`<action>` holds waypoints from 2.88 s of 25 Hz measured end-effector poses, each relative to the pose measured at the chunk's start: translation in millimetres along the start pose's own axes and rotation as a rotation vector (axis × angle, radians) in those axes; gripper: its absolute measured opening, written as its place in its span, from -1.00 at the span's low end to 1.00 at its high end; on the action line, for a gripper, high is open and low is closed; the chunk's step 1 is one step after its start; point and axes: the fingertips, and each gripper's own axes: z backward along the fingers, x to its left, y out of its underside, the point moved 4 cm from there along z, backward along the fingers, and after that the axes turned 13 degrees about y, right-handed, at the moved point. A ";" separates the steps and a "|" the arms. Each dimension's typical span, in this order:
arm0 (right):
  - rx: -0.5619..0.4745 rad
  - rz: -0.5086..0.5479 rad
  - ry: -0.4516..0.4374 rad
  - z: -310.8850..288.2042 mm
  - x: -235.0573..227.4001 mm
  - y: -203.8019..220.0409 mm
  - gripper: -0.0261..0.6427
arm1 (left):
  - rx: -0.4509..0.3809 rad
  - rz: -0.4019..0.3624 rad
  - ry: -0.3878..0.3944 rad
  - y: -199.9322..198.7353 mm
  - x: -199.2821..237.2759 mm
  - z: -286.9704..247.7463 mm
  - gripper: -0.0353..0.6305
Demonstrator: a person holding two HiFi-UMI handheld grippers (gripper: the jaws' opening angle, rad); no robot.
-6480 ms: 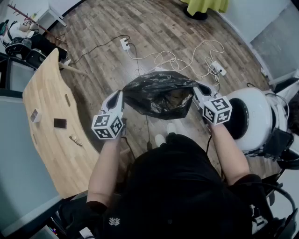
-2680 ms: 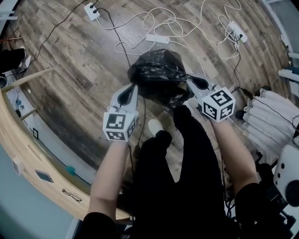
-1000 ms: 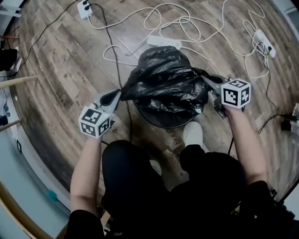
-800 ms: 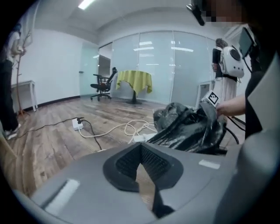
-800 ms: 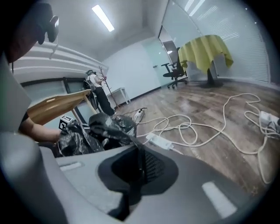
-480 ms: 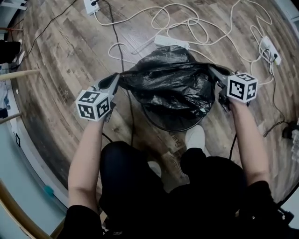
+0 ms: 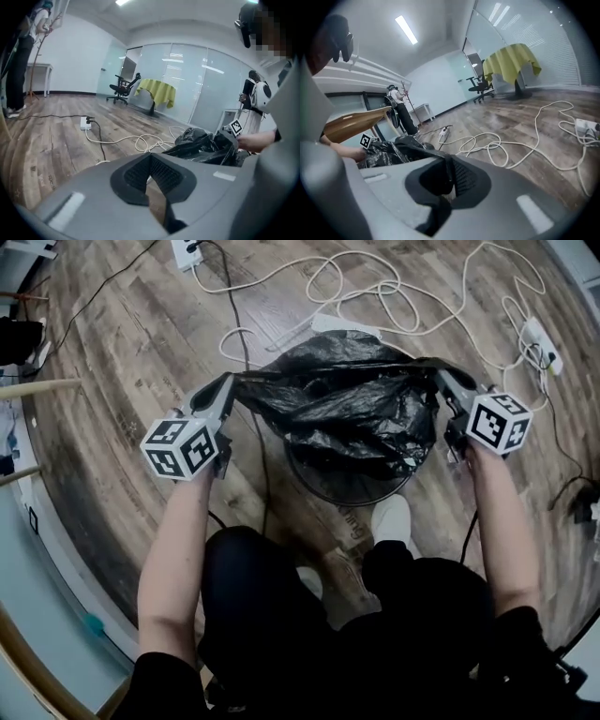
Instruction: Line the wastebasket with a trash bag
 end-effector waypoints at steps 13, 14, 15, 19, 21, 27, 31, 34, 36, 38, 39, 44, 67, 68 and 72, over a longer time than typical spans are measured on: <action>0.275 0.024 -0.008 -11.4 -9.8 64.0 -0.92 | 0.261 -0.016 0.121 69.9 -16.3 3.8 -0.87; 0.282 0.014 -0.008 -12.4 -11.3 69.1 -0.91 | 0.278 -0.004 0.123 76.6 -15.8 2.8 -0.87; 0.269 0.006 -0.014 -12.5 -11.5 70.1 -0.91 | 0.267 0.005 0.113 78.0 -14.1 2.6 -0.87; 0.077 0.012 -0.086 6.7 -1.7 38.3 -0.92 | 0.143 -0.016 0.116 52.3 -17.5 12.4 -0.87; 0.019 0.022 -0.122 27.3 5.9 24.1 -0.91 | 0.103 -0.049 0.184 39.9 -31.6 23.5 -0.87; 0.095 0.044 -0.256 69.1 36.0 48.1 -0.91 | 0.138 -0.117 0.487 48.4 -86.2 54.2 -0.87; 0.099 -0.003 -0.354 88.5 49.0 61.7 -0.91 | 0.152 -0.111 0.579 52.5 -100.5 65.3 -0.87; 0.114 0.038 -0.365 93.1 45.3 68.7 -0.91 | 0.194 -0.160 0.578 59.9 -97.4 65.8 -0.87; 0.113 0.082 -0.334 97.0 37.7 67.0 -0.40 | 0.255 -0.216 0.534 75.8 -87.3 63.5 -0.81; 0.076 0.106 -0.293 103.2 29.1 55.7 -0.21 | 0.273 -0.221 0.490 88.3 -74.8 65.3 -0.68; 0.050 0.112 -0.279 106.5 26.2 47.2 -0.21 | 0.259 -0.203 0.473 90.5 -69.6 68.2 -0.61; -0.012 0.146 -0.282 121.4 38.0 8.7 -0.21 | 0.198 -0.139 0.440 89.1 -63.6 88.7 -0.39; 0.094 0.549 -0.371 87.2 121.5 29.1 -0.85 | 0.216 -0.403 0.453 29.6 -169.2 30.7 -0.84; 0.079 0.549 -0.380 89.9 122.9 30.1 -0.91 | 0.222 -0.407 0.452 33.8 -172.9 33.9 -0.87; 0.004 0.588 -0.438 111.9 130.2 32.9 -0.91 | 0.209 -0.425 0.484 42.1 -196.5 48.9 -0.87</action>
